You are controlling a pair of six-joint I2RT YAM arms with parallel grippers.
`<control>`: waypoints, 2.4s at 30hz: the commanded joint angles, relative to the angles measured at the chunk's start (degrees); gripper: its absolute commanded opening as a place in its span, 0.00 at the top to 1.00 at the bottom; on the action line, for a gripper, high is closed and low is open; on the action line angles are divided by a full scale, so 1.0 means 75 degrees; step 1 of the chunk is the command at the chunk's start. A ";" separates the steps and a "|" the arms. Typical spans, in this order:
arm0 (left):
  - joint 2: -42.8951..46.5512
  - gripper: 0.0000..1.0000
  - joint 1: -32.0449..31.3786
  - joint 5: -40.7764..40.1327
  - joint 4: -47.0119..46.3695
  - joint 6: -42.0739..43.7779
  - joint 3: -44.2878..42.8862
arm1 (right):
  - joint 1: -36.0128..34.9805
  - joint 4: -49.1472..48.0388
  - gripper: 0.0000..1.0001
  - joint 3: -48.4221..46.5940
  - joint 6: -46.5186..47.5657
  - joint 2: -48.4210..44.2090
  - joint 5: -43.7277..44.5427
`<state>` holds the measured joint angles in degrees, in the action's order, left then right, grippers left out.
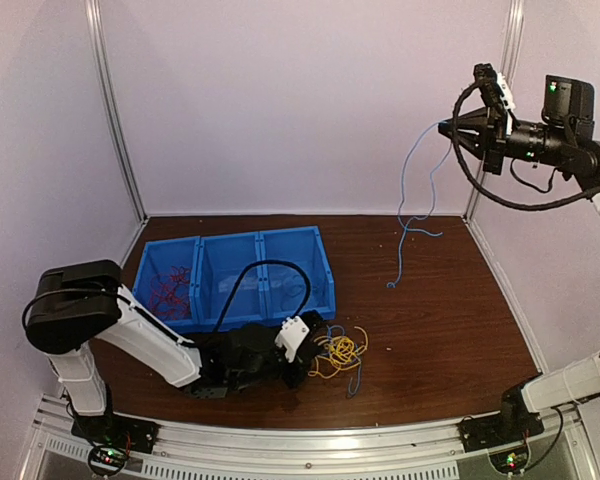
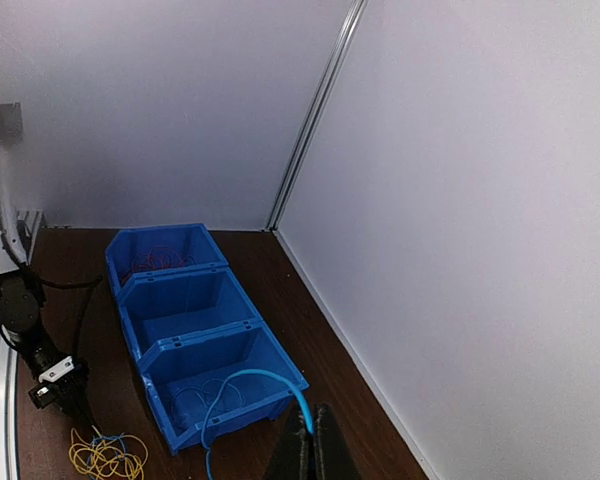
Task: Untangle the cables
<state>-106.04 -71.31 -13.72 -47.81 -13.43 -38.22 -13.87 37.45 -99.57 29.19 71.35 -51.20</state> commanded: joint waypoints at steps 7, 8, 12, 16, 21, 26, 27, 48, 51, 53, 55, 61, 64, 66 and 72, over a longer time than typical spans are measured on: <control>0.1359 0.80 -0.0218 -0.0060 0.1222 -0.0419 0.0659 | -0.0229 -0.1113 1.00 0.0268 -0.0796 0.0269 -0.0545; 0.1498 0.73 -0.0244 -0.0118 0.1370 -0.0517 0.0764 | -0.0313 -0.1158 1.00 0.0233 -0.0830 0.0365 -0.0530; 0.2173 0.57 -0.0345 -0.0425 0.1537 -0.0804 0.1331 | -0.0710 -0.1260 1.00 0.0030 -0.0854 0.0716 -0.0266; 0.2822 0.52 -0.0371 -0.0585 0.1581 -0.1074 0.1876 | -0.1057 -0.1352 1.00 -0.0252 -0.0860 0.1136 -0.0075; 0.3673 0.51 -0.0371 -0.1052 0.1582 -0.1455 0.2550 | -0.1533 -0.1374 1.00 -0.0785 -0.0834 0.1777 0.0205; 0.4225 0.51 -0.0370 -0.1655 0.1759 -0.1964 0.3019 | -0.1947 -0.1378 1.00 -0.1476 -0.0832 0.2511 0.0463; 0.4324 0.52 -0.0371 -0.1733 0.1828 -0.2014 0.3056 | -0.2015 -0.1378 1.00 -0.1594 -0.0830 0.2662 0.0525; 0.4854 0.53 -0.0371 -0.2217 0.2064 -0.2325 0.3356 | -0.2704 -0.1441 1.00 -0.3066 -0.0796 0.4079 0.1138; 0.4889 0.53 -0.0371 -0.2320 0.2182 -0.2311 0.3304 | -0.2825 -0.1361 1.00 -0.3165 -0.0740 0.3891 0.1184; 0.4886 0.53 -0.0371 -0.2403 0.2191 -0.2311 0.3297 | -0.2888 -0.1329 1.00 -0.3163 -0.0713 0.3808 0.1179; 0.4862 0.53 -0.0371 -0.2464 0.2191 -0.2285 0.3265 | -0.2912 -0.1302 1.00 -0.3159 -0.0691 0.3772 0.1162; 0.4631 0.53 -0.0365 -0.2441 0.2249 -0.2240 0.3053 | -0.2964 -0.1328 1.00 -0.3212 -0.0772 0.3926 0.1040; 0.4554 0.53 -0.0371 -0.2359 0.2250 -0.2269 0.3022 | -0.3030 -0.1388 1.00 -0.3213 -0.0832 0.4098 0.1049; 0.4560 0.53 -0.0371 -0.2339 0.2250 -0.2295 0.3032 | -0.3052 -0.1449 1.00 -0.3212 -0.0920 0.4238 0.1049; 0.4651 0.53 -0.0371 -0.2365 0.2261 -0.2377 0.3134 | -0.3161 -0.1575 1.00 -0.3357 -0.1212 0.4812 0.1053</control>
<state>-71.57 -73.89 -31.00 -29.82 -30.22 -14.20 -36.69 26.96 -122.78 22.24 104.22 -43.48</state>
